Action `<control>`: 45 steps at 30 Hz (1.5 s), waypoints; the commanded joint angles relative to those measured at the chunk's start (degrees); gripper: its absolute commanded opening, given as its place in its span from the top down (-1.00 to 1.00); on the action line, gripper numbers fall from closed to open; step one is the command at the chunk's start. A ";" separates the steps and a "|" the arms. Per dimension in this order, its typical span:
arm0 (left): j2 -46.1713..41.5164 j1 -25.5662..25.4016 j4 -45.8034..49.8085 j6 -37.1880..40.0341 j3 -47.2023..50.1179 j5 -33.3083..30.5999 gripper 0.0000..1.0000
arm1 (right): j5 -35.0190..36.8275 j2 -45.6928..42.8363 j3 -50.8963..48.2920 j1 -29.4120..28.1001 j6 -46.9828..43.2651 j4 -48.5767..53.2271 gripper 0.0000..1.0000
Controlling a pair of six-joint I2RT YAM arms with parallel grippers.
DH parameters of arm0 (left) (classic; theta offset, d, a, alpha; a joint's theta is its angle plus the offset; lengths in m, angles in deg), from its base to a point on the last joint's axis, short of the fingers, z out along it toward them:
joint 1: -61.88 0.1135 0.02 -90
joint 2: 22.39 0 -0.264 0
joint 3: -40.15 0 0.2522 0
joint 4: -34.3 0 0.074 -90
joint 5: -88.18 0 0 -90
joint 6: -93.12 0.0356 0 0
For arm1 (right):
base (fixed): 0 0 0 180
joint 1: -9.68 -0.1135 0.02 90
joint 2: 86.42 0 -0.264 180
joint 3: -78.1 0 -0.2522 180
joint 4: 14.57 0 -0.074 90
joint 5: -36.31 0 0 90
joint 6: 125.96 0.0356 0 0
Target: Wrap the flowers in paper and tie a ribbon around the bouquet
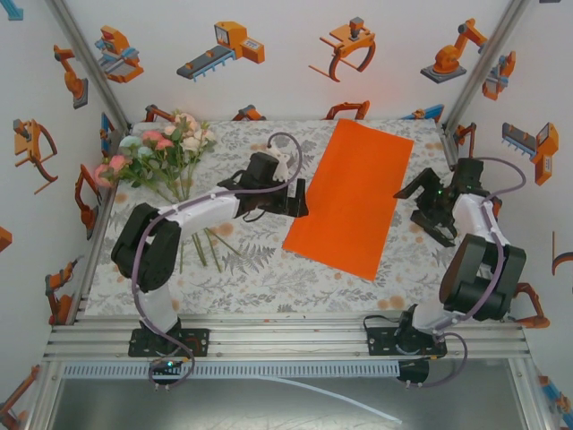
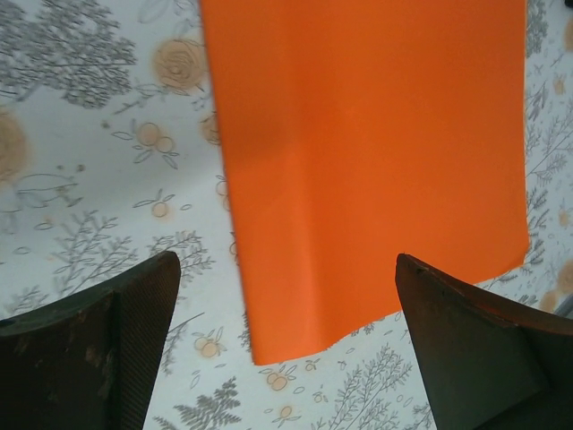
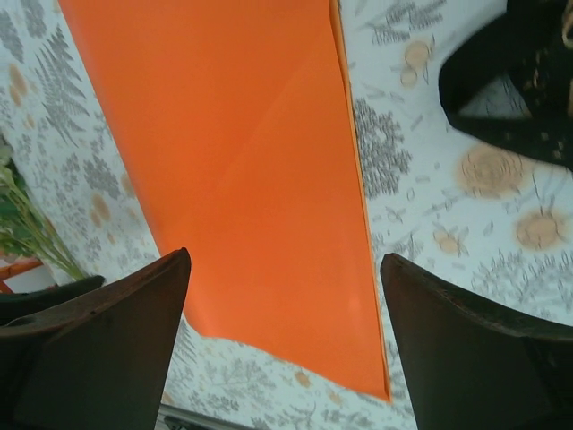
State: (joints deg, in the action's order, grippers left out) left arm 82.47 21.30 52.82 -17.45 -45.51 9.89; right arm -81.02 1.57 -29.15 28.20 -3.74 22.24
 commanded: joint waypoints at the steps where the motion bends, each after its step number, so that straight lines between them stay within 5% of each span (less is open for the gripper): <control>1: 1.43 0.41 -0.70 -1.26 -1.50 -0.44 -0.98 | -2.23 4.09 0.05 -0.07 2.57 -8.74 -0.44; 13: 7.13 1.23 -2.83 -1.05 -3.36 1.71 -0.98 | 0.43 16.54 4.55 -1.38 3.79 -17.67 0.15; 39: 11.59 1.75 -1.99 -2.93 -4.91 2.51 -0.96 | -0.59 24.11 8.91 -1.56 4.86 -20.33 0.49; 45: 12.12 1.80 -1.53 -2.90 -5.41 2.71 -0.96 | -1.06 25.35 9.96 -1.60 5.21 -19.81 0.44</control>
State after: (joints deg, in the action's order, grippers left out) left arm 93.01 22.65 50.20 -19.55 -49.77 11.61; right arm -81.35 25.94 -21.29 26.93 0.72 2.74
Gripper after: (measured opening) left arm 0.982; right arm 0.274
